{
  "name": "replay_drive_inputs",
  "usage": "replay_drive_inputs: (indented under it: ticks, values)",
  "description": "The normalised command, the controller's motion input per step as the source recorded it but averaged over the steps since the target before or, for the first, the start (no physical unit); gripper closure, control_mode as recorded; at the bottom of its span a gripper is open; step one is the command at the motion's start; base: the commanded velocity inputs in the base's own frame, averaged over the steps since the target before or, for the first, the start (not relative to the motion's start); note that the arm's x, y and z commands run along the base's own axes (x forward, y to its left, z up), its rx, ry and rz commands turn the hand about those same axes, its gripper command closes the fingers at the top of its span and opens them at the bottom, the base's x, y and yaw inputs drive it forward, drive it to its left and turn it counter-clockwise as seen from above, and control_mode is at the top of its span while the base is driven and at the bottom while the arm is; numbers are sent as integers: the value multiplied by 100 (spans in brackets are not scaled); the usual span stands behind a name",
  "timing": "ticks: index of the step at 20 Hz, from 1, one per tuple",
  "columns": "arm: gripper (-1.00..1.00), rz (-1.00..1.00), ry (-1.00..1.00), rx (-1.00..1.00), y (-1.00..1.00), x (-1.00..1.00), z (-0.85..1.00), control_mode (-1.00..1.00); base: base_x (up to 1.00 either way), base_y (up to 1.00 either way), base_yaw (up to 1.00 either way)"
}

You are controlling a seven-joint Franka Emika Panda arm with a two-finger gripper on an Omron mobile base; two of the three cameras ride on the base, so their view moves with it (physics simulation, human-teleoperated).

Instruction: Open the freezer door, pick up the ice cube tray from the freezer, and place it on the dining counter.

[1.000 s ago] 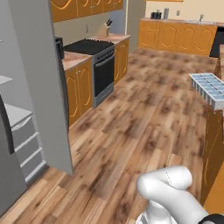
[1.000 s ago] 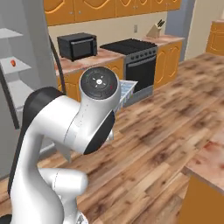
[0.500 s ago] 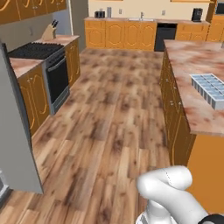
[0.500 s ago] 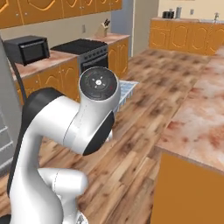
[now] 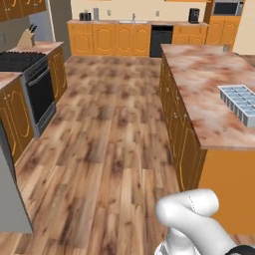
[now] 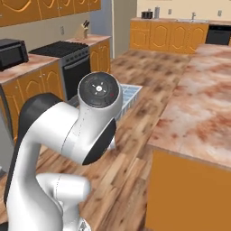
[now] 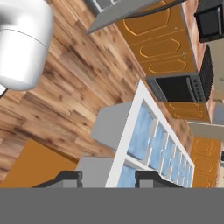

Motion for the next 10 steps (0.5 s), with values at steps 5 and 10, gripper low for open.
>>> replay_drive_inputs:
  ticks: [5,10]
  values:
    - [100,0,0,0,0,0,0,100,-6,-43,-8]
    - [100,0,0,0,0,0,0,100,0,-53,-9]
